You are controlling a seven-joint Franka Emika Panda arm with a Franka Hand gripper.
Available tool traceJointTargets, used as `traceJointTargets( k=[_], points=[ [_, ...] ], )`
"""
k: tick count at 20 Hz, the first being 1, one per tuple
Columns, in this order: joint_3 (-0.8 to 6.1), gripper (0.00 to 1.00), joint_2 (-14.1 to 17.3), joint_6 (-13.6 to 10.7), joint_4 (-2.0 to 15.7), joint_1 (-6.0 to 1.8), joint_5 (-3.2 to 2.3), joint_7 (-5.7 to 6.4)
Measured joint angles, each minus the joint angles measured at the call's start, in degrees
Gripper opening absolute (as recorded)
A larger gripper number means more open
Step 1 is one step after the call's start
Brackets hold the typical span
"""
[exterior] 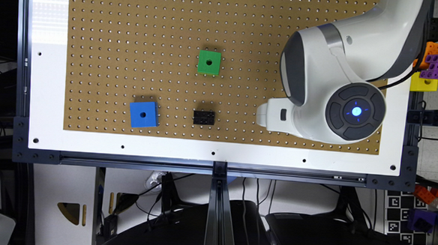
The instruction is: Pick up pink block.
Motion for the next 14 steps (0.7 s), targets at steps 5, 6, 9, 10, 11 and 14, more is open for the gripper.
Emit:
traceJointTargets(
  k=[5,6,9,10,11,14],
  points=[
    [-0.01,1.0,2.7,2.02,0.24,0.0,-0.06,0.0],
    [-0.01,1.0,3.62,2.31,0.93,0.0,-0.08,0.0],
    [-0.01,1.0,4.01,2.22,1.7,0.0,-0.08,0.0],
    [-0.01,1.0,4.01,2.22,1.76,0.0,-0.08,0.0],
    [-0.01,1.0,4.02,2.22,1.86,0.0,-0.08,0.0],
    [-0.01,1.0,4.06,2.22,2.17,0.0,-0.08,0.0]
  ],
)
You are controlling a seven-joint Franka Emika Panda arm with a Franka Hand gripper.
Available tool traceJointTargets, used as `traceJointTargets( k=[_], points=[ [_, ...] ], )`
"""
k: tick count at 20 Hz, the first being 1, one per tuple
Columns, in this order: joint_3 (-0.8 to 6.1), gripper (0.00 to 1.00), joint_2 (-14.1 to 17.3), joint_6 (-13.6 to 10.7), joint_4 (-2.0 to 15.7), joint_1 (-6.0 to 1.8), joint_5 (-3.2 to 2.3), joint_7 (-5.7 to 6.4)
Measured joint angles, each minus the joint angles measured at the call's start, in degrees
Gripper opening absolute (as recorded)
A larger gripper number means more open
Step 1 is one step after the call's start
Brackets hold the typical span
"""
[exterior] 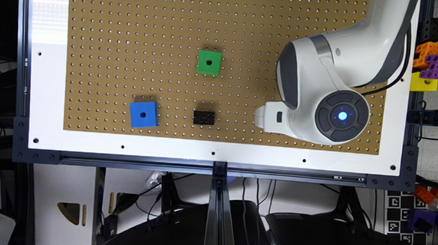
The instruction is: Pick up pink block.
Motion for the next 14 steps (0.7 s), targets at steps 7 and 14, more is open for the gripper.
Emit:
traceJointTargets(
  k=[7,14],
  points=[
    [-0.01,0.0,0.42,0.06,-0.01,-0.03,0.0,-0.01],
    [-0.02,0.0,0.41,-0.18,-0.02,-0.05,-0.01,0.0]
  ],
)
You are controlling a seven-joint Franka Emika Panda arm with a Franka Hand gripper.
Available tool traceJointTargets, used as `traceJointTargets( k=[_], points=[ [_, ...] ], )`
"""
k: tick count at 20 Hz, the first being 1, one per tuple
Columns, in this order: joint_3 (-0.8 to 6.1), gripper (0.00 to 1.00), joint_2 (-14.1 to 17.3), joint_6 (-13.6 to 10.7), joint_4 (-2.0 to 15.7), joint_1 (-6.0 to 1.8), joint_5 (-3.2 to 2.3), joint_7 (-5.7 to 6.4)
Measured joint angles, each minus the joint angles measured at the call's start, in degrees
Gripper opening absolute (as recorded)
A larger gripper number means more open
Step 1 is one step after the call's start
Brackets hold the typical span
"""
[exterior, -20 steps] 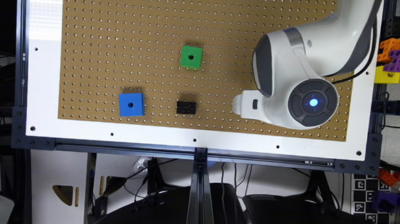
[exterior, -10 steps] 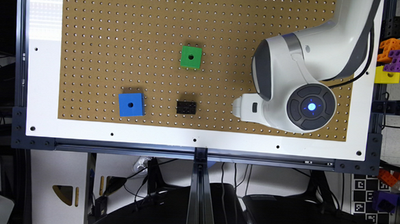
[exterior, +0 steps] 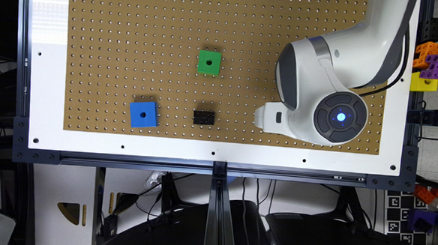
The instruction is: Pick up pink block.
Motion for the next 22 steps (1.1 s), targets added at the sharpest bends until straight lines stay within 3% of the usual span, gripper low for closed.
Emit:
traceJointTargets(
  k=[5,11,22],
  points=[
    [-0.01,0.0,-0.15,-0.15,-0.01,-0.01,0.0,0.0],
    [-0.03,0.0,-2.03,-2.37,0.0,-0.04,0.0,0.0],
    [-0.03,0.0,-8.83,-9.42,0.0,-0.05,0.0,0.0]
  ],
)
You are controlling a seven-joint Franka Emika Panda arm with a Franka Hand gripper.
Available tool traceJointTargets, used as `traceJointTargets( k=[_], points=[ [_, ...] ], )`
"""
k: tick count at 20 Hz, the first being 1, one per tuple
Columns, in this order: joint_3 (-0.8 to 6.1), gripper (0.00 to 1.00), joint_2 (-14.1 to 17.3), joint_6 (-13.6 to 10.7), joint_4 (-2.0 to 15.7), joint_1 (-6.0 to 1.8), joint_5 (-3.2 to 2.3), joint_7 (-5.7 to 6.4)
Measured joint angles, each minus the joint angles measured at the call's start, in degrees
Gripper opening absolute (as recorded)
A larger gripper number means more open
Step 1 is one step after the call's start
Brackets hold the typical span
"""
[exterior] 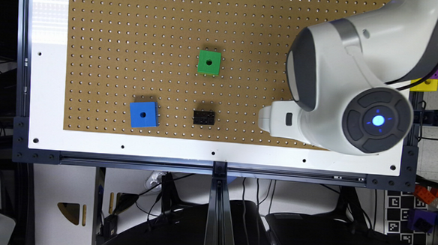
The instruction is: Pick up pink block.
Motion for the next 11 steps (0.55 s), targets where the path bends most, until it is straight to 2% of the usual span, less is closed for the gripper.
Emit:
traceJointTargets(
  k=[5,11],
  points=[
    [0.0,0.0,-2.58,-2.6,0.0,0.0,0.0,0.0],
    [0.0,0.0,-2.82,-2.71,-0.01,0.0,0.0,0.0]
  ],
)
